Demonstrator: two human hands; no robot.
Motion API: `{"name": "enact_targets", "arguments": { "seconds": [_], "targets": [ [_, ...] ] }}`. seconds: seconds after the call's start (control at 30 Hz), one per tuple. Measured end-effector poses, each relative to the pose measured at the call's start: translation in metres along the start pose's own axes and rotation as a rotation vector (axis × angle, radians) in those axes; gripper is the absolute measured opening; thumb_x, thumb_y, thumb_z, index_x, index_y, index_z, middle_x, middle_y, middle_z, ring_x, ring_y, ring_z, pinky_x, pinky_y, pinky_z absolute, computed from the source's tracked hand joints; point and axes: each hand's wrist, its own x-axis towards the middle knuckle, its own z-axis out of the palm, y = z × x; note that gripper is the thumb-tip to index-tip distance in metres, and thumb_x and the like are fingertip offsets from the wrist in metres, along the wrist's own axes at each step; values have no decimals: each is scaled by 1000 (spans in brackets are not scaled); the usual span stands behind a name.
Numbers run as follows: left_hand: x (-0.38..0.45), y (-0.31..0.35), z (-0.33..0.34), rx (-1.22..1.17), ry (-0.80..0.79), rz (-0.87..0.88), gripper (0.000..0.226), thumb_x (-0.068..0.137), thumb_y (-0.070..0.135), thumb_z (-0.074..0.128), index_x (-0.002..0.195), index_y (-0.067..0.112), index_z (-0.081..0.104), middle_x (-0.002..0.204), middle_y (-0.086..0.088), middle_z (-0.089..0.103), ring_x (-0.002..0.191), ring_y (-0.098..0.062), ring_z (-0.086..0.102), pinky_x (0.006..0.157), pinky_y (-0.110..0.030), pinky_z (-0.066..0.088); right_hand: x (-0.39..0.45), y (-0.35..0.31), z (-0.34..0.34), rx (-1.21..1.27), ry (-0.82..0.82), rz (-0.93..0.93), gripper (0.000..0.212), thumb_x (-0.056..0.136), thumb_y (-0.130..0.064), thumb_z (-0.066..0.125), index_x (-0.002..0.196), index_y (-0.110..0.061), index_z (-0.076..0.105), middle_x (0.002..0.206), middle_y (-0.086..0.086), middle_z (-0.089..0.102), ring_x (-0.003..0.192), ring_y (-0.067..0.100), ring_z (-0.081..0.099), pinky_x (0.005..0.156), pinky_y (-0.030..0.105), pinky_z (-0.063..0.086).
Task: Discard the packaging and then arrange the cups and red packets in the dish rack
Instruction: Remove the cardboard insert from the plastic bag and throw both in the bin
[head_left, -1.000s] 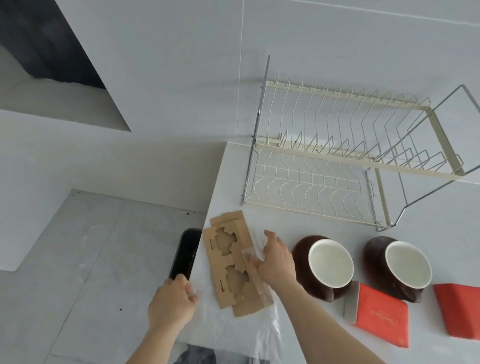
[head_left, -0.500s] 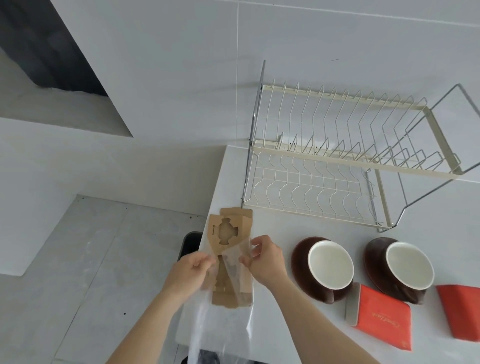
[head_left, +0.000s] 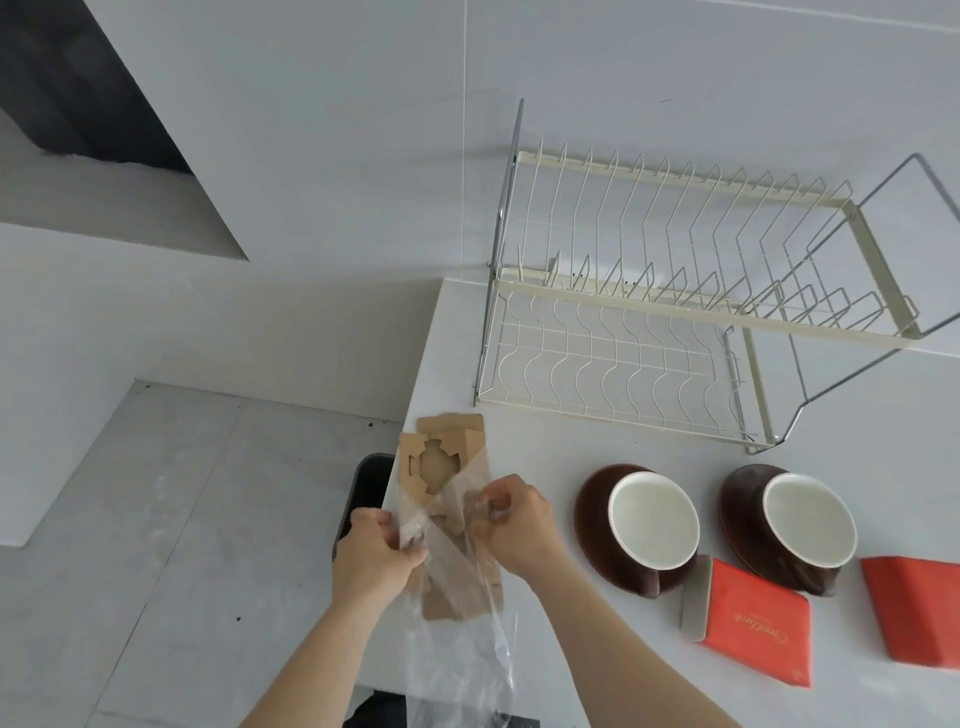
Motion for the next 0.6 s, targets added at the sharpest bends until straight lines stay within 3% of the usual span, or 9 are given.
{"name": "enact_targets", "arguments": {
  "seconds": [0.1,0.27,0.33,0.43,0.5,0.6],
  "targets": [
    [-2,-5,3,42,-56,13,28,83,23,80,98,24,56,87,9,65,90,-19,66,80,-35,53,-2,2,4,0,-15,72,42,76,-30,75,111,-22,52,104,-3,61,95,18,60,81,32,53],
    [-5,-11,4,-63,-30,-3,24,88,23,73,103,28,54,93,5,71,87,-20,70,83,-46,58,-4,1,5,-8,-37,88,64,72,-30,82,125,-21,47,105,-4,60,102,20,58,92,39,51],
    [-5,-11,4,-108,-53,8,22,89,21,71,100,30,55,98,4,72,89,-20,70,81,-44,58,-4,1,3,5,-37,77,75,70,-31,83,134,-21,44,107,-4,59,103,18,58,94,39,51],
    [-9,-9,0,-143,-32,66,19,90,16,69,98,29,57,97,3,73,88,-19,70,65,-31,55,-6,1,-5,63,-46,86,87,67,-33,88,140,-22,43,117,-2,55,106,17,56,95,39,52],
    [-13,-6,-2,-164,3,94,17,89,13,69,96,26,60,94,3,74,85,-19,71,60,-26,50,-9,0,-11,159,-60,115,84,65,-31,91,136,-20,48,117,-1,58,104,18,60,88,37,56],
    [-22,1,-6,-171,82,126,16,85,14,75,89,25,64,89,2,73,80,-19,71,62,-31,54,-15,-5,-19,232,-75,79,61,71,-28,87,123,-19,58,95,-4,64,86,14,66,76,32,58]
  ]
}}
